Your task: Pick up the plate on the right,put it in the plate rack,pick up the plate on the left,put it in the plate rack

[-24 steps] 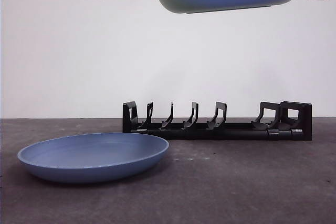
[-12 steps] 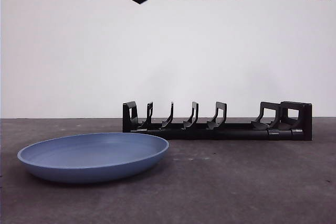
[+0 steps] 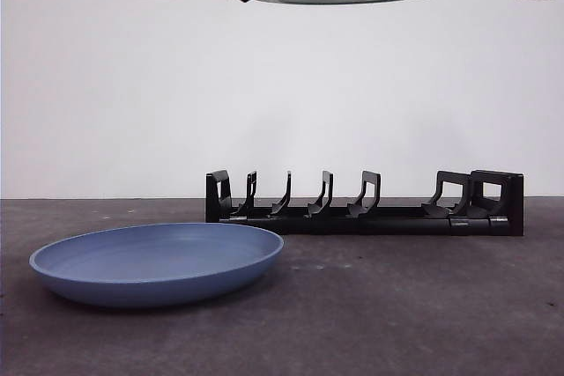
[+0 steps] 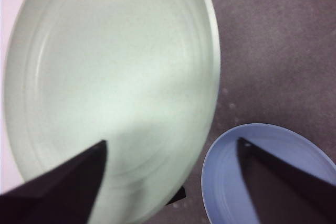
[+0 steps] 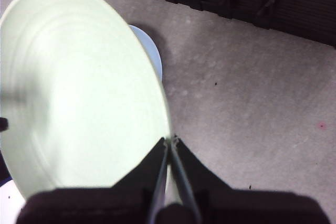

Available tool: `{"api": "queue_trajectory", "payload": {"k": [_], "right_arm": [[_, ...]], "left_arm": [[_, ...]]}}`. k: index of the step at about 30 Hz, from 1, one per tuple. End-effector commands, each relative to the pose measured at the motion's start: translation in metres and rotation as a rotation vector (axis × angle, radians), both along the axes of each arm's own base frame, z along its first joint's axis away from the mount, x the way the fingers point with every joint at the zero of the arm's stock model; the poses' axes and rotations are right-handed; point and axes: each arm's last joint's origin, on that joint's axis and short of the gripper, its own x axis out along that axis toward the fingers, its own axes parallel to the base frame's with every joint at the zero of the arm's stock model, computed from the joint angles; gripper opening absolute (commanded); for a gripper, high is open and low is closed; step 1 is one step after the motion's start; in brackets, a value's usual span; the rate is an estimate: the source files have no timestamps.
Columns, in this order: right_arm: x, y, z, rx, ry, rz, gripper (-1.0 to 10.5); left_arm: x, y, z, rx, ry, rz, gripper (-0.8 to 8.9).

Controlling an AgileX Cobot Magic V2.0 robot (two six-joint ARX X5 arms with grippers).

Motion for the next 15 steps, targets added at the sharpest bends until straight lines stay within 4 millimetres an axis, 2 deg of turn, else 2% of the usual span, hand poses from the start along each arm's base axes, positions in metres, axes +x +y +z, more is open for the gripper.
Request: {"api": "queue_trajectory", "payload": {"k": [1, 4, 7, 15], "right_arm": [[-0.0005, 0.0005, 0.0017, 0.011, -0.004, -0.002, -0.2], [-0.0006, 0.0006, 0.0017, 0.012, -0.004, 0.000, -0.2], [-0.0005, 0.0006, 0.0018, 0.014, -0.004, 0.000, -0.2], [-0.0003, 0.0006, 0.0019, 0.014, -0.007, 0.000, -0.2]], "left_arm": [[-0.0005, -0.0011, -0.0007, 0.005, 0.000, -0.006, 1.14], [-0.0006, -0.0009, -0.0010, 0.008, 0.002, -0.006, 0.98], [-0.0008, -0.0005, -0.0016, 0.014, 0.006, -0.006, -0.14], [-0.0026, -0.0006, -0.0029, 0.023, 0.021, -0.015, -0.08]]}}
